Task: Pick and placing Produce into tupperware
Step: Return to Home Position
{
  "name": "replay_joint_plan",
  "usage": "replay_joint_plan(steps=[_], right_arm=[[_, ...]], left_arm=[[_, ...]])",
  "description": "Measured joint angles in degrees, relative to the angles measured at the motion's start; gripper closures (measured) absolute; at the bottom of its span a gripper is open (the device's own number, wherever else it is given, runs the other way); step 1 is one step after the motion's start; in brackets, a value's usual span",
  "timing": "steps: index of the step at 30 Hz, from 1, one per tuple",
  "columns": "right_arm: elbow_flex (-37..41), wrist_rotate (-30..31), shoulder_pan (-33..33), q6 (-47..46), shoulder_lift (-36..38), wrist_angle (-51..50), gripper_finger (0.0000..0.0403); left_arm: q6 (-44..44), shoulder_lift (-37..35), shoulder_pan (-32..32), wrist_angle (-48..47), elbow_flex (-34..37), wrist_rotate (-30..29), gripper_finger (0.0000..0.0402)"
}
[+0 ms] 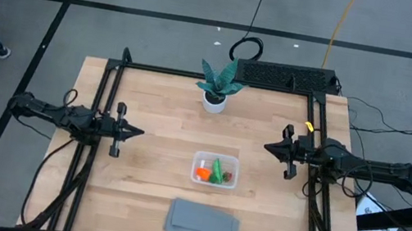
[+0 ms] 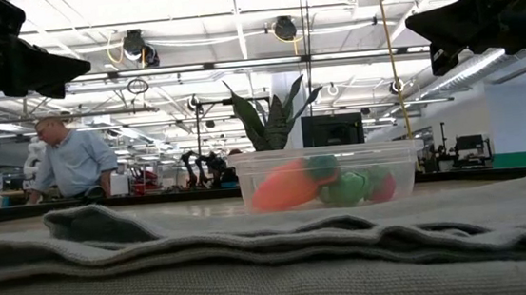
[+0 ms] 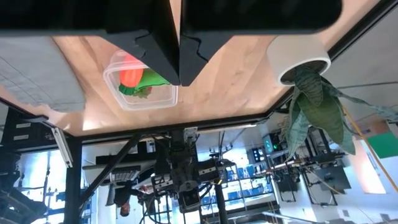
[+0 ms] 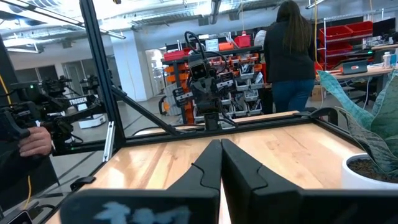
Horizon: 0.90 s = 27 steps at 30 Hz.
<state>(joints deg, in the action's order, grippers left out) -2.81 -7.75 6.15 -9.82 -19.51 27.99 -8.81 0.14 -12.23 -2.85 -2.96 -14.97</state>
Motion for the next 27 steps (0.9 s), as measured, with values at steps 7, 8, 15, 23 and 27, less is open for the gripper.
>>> replay_joint_plan(steps=[7, 8, 15, 23, 27], right_arm=[[0.00, -0.02, 0.00, 0.01, 0.00, 0.00, 0.0403], [0.02, -0.02, 0.00, 0.02, 0.00, 0.00, 0.0403], [0.01, -0.02, 0.00, 0.02, -0.02, 0.00, 0.0403], [0.00, -0.04, 0.00, 0.02, -0.02, 0.00, 0.0403], [0.02, -0.04, 0.00, 0.02, -0.02, 0.00, 0.0403]], left_arm=[[0.12, 0.00, 0.00, -0.02, 0.00, -0.05, 0.0394], [0.12, 0.00, 0.00, -0.02, 0.00, -0.05, 0.0391], [0.12, 0.00, 0.00, -0.02, 0.00, -0.05, 0.0381], [0.10, 0.00, 0.00, 0.00, 0.00, -0.05, 0.0380], [0.10, 0.00, 0.00, 0.00, 0.00, -0.05, 0.0380]])
